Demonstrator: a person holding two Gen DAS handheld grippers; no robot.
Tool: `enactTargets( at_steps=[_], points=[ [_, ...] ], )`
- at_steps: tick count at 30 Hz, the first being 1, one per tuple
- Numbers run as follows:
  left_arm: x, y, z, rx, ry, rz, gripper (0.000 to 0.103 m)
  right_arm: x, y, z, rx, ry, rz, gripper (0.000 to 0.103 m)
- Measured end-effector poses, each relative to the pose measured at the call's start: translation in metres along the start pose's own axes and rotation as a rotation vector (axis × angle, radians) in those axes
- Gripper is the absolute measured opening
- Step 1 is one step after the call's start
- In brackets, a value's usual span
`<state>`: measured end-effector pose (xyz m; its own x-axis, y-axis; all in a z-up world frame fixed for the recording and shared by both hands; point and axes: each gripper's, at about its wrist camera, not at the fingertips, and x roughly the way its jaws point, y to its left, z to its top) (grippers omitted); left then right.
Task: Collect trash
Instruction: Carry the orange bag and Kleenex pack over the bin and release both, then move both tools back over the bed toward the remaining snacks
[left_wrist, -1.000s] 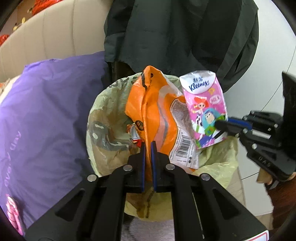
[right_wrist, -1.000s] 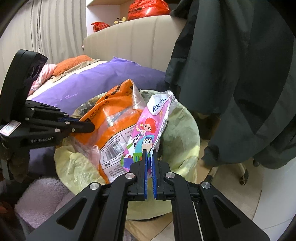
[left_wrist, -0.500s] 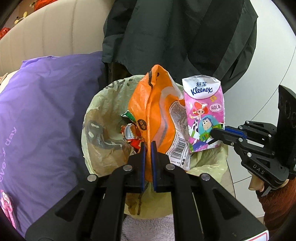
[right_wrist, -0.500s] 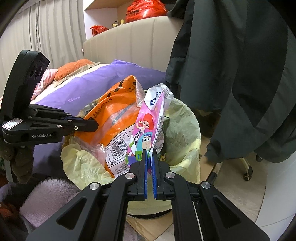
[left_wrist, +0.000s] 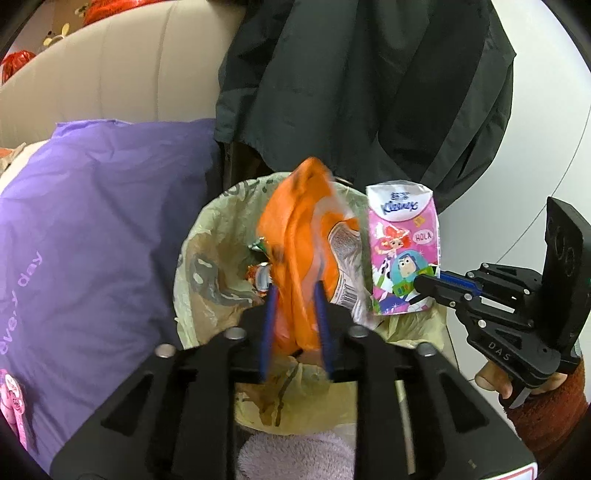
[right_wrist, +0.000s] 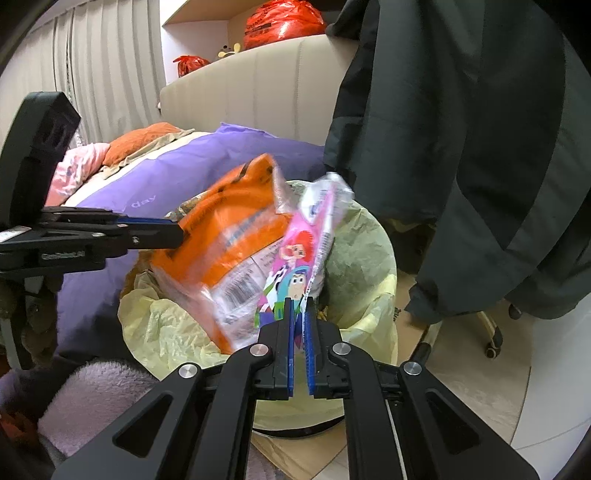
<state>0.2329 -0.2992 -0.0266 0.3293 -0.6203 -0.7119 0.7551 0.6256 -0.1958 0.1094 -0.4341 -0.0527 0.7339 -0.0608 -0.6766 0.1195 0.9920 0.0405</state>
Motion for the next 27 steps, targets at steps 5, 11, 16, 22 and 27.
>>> enactTargets(
  at_steps=[5, 11, 16, 22, 27],
  points=[
    [-0.011, -0.002, 0.000, 0.008, -0.023, 0.015, 0.041, -0.005, 0.004, 0.001, -0.006, -0.008, -0.024, 0.008],
    [-0.030, 0.003, 0.000, -0.017, -0.071, 0.007, 0.056, -0.010, 0.003, 0.004, 0.017, -0.017, -0.022, 0.013],
    [-0.051, 0.012, 0.000, -0.062, -0.121, 0.024, 0.058, -0.013, 0.008, 0.006, 0.004, -0.010, 0.006, 0.060],
    [-0.083, 0.030, -0.013, -0.094, -0.156, 0.068, 0.058, -0.025, 0.024, 0.009, -0.007, -0.026, -0.003, 0.060],
    [-0.123, 0.055, -0.042, -0.121, -0.189, 0.145, 0.058, -0.037, 0.049, 0.016, -0.036, -0.076, 0.017, 0.060]
  ],
)
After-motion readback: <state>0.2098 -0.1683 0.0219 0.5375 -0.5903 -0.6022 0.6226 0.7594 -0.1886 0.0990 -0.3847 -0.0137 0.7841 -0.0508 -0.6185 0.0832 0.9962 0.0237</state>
